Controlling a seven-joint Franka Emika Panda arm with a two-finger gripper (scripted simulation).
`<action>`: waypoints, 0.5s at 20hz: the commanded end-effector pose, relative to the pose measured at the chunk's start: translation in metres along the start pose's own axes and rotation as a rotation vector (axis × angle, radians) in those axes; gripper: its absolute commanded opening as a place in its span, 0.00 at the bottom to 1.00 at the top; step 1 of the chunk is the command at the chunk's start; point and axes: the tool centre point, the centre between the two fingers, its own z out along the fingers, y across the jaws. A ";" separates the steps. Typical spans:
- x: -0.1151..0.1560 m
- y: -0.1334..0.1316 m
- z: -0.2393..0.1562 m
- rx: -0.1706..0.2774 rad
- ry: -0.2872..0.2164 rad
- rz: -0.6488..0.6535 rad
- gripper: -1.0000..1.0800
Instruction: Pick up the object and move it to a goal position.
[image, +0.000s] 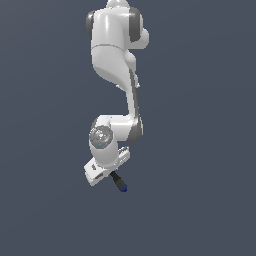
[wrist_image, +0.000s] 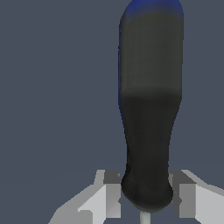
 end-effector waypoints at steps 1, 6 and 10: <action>-0.004 -0.002 -0.001 -0.001 0.001 0.000 0.00; -0.018 -0.009 -0.004 -0.001 0.001 0.000 0.00; -0.034 -0.017 -0.006 -0.001 0.001 0.000 0.00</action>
